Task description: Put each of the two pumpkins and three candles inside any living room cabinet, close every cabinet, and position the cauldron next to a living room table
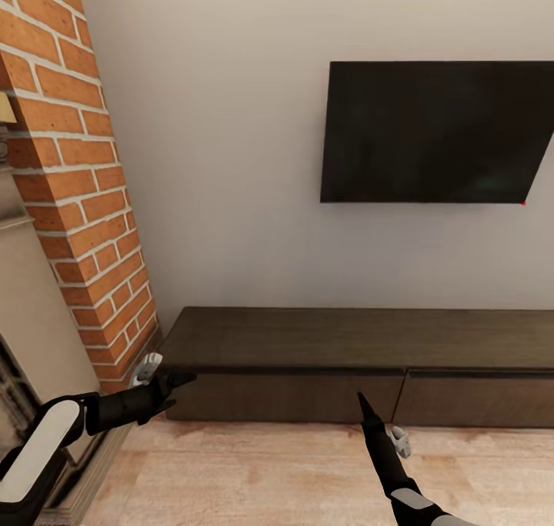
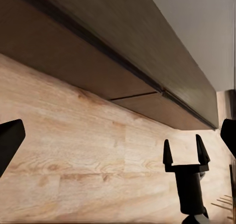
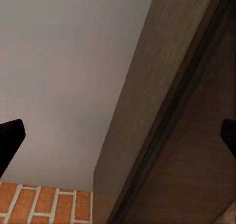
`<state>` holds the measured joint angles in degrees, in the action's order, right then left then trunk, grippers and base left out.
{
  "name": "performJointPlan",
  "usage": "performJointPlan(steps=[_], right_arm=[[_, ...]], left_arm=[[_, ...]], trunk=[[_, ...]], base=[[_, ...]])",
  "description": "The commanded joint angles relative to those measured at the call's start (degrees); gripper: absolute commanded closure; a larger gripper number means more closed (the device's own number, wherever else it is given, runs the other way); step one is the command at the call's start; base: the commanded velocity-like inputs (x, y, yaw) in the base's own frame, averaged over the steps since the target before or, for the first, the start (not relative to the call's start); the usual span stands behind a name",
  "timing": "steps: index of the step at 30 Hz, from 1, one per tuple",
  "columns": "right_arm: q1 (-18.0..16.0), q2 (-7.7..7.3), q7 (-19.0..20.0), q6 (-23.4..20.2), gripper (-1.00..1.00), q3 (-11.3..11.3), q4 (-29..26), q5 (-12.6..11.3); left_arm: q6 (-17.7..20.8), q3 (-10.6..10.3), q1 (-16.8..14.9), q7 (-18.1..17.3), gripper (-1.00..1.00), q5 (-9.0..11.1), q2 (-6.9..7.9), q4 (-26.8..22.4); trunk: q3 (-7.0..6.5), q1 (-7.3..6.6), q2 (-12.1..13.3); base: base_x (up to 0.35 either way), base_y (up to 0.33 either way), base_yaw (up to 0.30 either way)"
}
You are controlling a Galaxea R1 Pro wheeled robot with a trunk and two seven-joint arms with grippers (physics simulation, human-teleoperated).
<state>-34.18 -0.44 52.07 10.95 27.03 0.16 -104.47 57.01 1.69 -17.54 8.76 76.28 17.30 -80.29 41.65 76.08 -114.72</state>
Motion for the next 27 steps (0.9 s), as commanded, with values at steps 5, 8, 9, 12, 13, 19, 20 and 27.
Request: performJointPlan(steps=[5,8,9,12,13,19,20,27], right_arm=[[0.0,-0.03,0.0,0.4,-1.0,0.5,0.0,-0.3],[0.0,-0.03,0.0,0.4,-1.0,0.5,0.0,-0.8],[0.0,-0.04,0.0,0.4,-1.0,0.5,0.0,-0.9],[0.0,-0.05,0.0,0.4,-1.0,0.5,0.0,-1.2],[0.0,-0.05,0.0,0.4,-1.0,0.5,0.0,-1.3],[0.0,-0.06,0.0,0.4,-1.0,0.5,0.0,-1.3],[0.0,-0.03,0.0,0.4,-1.0,0.5,0.0,-1.3],[0.0,-0.05,0.0,0.4,-1.0,0.5,0.0,-1.3]], left_arm=[[0.2,-0.6,0.0,0.6,-1.0,4.4,0.32,0.0],[0.2,-0.7,0.0,0.6,-1.0,5.9,0.47,0.0],[0.2,-0.7,0.0,0.6,-1.0,6.1,0.49,0.0],[0.2,-0.7,0.0,0.6,-1.0,6.5,0.53,0.0],[0.2,-0.8,0.0,0.6,-1.0,6.9,0.54,0.0],[0.3,-0.8,0.0,0.6,-1.0,12.9,0.77,-0.7],[0.3,-0.9,0.0,0.6,-1.0,13.5,0.78,-0.9],[0.3,-2.2,0.0,0.6,-1.0,14.6,0.73,-1.2]], trunk=[[0.96,1.1,-2.0],[1.5,1.76,-3.2],[1.68,1.98,-3.7],[2.22,2.63,-4.9],[2.22,2.63,-4.9],[2.22,2.63,-4.9],[2.22,2.63,-4.9],[2.58,3.07,-5.7]], base=[[0.0,0.0,0.0],[0.0,0.0,0.0],[0.0,0.0,0.0],[0.0,0.0,0.0],[0.0,0.0,0.0],[0.0,0.0,0.0],[0.0,0.0,0.0],[0.0,0.0,0.0]])
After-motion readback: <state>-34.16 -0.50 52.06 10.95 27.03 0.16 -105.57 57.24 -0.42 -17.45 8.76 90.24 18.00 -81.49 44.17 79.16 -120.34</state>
